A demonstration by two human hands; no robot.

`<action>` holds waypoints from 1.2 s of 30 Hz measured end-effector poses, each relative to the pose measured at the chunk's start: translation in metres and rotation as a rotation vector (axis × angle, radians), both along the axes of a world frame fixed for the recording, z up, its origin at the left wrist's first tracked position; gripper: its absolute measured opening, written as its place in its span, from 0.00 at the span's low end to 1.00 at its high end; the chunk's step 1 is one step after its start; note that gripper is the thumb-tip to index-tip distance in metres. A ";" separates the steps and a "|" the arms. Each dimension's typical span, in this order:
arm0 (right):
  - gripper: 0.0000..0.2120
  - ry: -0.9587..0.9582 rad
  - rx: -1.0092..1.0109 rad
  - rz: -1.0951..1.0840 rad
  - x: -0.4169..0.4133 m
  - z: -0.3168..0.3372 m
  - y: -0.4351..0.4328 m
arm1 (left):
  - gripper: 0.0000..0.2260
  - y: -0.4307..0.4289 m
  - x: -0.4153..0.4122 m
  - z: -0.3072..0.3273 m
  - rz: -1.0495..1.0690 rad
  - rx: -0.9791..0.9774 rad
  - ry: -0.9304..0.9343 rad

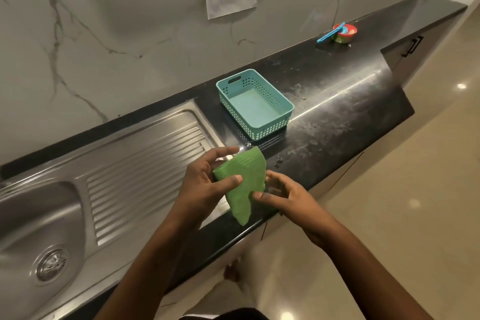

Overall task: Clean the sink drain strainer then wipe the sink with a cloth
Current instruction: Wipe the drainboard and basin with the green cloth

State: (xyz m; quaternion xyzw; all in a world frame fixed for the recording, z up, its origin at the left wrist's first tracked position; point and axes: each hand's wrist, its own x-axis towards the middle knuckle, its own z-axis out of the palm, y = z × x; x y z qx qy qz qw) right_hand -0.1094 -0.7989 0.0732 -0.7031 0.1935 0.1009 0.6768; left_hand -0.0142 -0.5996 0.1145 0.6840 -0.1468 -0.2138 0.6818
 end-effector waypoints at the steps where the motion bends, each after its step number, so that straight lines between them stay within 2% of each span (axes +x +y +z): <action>1: 0.37 -0.054 -0.037 0.024 0.009 0.003 -0.004 | 0.21 -0.006 0.005 0.002 -0.010 -0.002 -0.010; 4: 0.29 -0.178 -0.018 0.081 0.039 0.013 -0.016 | 0.19 -0.025 0.027 0.005 -0.045 -0.004 -0.036; 9: 0.19 -0.226 0.051 0.071 0.078 0.028 -0.038 | 0.17 -0.049 0.070 0.013 -0.042 -0.014 -0.036; 13: 0.16 -0.275 0.063 0.082 0.108 0.042 -0.060 | 0.16 -0.063 0.100 0.020 -0.042 -0.006 -0.061; 18: 0.15 -0.326 0.020 0.160 0.152 0.059 -0.093 | 0.19 -0.090 0.127 0.029 0.101 -0.090 -0.017; 24: 0.13 -0.294 -0.001 0.187 0.232 0.064 -0.142 | 0.24 -0.123 0.151 0.019 0.338 -0.040 0.047; 27: 0.14 -0.239 0.024 0.223 0.271 0.056 -0.158 | 0.21 -0.132 0.152 0.008 0.423 0.004 0.081; 31: 0.14 -0.114 -0.088 0.217 0.317 0.028 -0.165 | 0.14 -0.141 0.149 -0.008 0.498 0.050 0.097; 36: 0.17 0.033 -0.150 0.235 0.348 -0.013 -0.147 | 0.12 -0.149 0.136 -0.021 0.576 0.077 0.130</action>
